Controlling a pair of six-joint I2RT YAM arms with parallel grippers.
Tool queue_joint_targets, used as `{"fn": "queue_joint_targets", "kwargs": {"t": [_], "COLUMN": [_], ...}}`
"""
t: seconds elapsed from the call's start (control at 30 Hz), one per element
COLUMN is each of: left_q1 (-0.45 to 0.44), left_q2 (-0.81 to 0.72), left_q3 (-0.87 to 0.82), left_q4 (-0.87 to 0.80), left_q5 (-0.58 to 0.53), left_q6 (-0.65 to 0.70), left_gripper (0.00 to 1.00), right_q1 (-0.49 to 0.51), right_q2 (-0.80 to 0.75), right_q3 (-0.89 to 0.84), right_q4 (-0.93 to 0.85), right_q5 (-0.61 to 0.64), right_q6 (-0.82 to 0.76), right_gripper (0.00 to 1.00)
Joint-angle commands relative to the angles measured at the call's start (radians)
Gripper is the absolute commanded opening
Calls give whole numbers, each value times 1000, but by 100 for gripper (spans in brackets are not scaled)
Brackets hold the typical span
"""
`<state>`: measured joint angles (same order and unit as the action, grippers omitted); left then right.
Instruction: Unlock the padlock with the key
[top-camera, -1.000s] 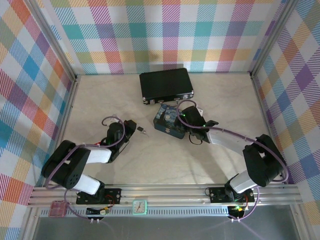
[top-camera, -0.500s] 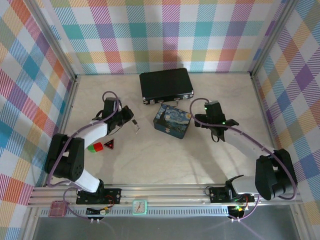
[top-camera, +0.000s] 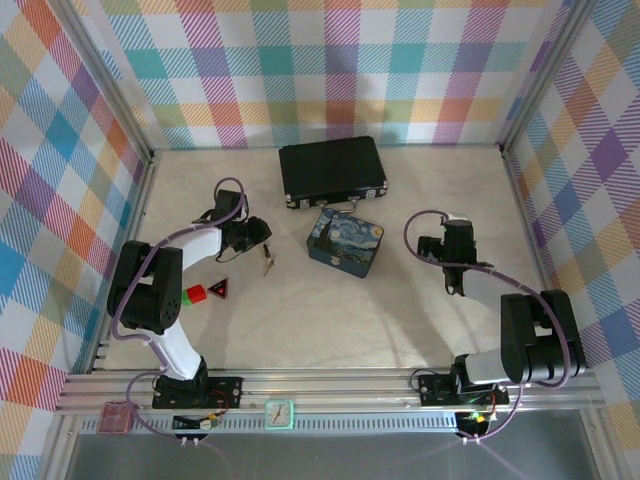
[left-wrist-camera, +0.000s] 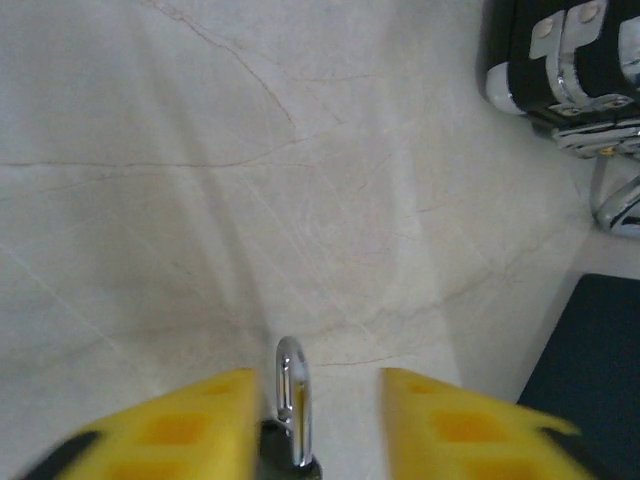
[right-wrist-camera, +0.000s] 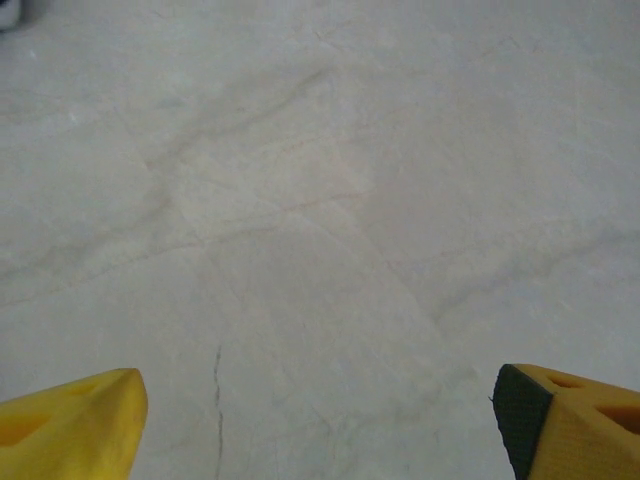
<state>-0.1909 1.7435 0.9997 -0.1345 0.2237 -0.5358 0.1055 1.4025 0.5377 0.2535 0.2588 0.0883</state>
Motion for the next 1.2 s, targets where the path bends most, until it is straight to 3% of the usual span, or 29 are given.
{"fn": "queue_joint_targets", "kwargs": {"t": [0.0,0.13,0.17,0.37,0.43,0.5,0.67,0.8,0.93,1.03,1.17], "left_q1": [11,11,11,12,13,15,33,42,50,55,65], "left_q2": [-11,-78,-98,-274,-342,-402,-492,-468,-409,-346,-335], "left_q3": [22,32,36,17,-33,-93,-244,-315,-426,-546,-550], "left_q4": [-59,-102,-115,-187,-171,-152,33,147,374,698,733], "left_q5": [-28,-80,-92,-271,-374,-468,-602,-694,-717,-685,-655], "left_q6": [10,43,55,202,258,301,355,413,483,567,587], "left_gripper": [66,97,100,100,100,100,100,100,100,100,100], "right_q1": [-7,-14,-17,-30,-50,-94,-94,-92,-92,-92,-91], "right_q2": [15,41,54,109,98,135,128,128,130,131,131], "right_q3": [-16,-34,-40,-28,-79,-135,-134,-136,-132,-130,-130], "right_q4": [208,317,350,368,462,600,584,589,582,578,578], "right_q5": [-37,-43,-44,-99,-135,-180,-187,-186,-201,-215,-215], "right_q6": [-44,-77,-83,-92,-77,-43,-49,-51,-57,-62,-62], "right_gripper": [90,90,90,92,100,99,99,99,99,99,99]}}
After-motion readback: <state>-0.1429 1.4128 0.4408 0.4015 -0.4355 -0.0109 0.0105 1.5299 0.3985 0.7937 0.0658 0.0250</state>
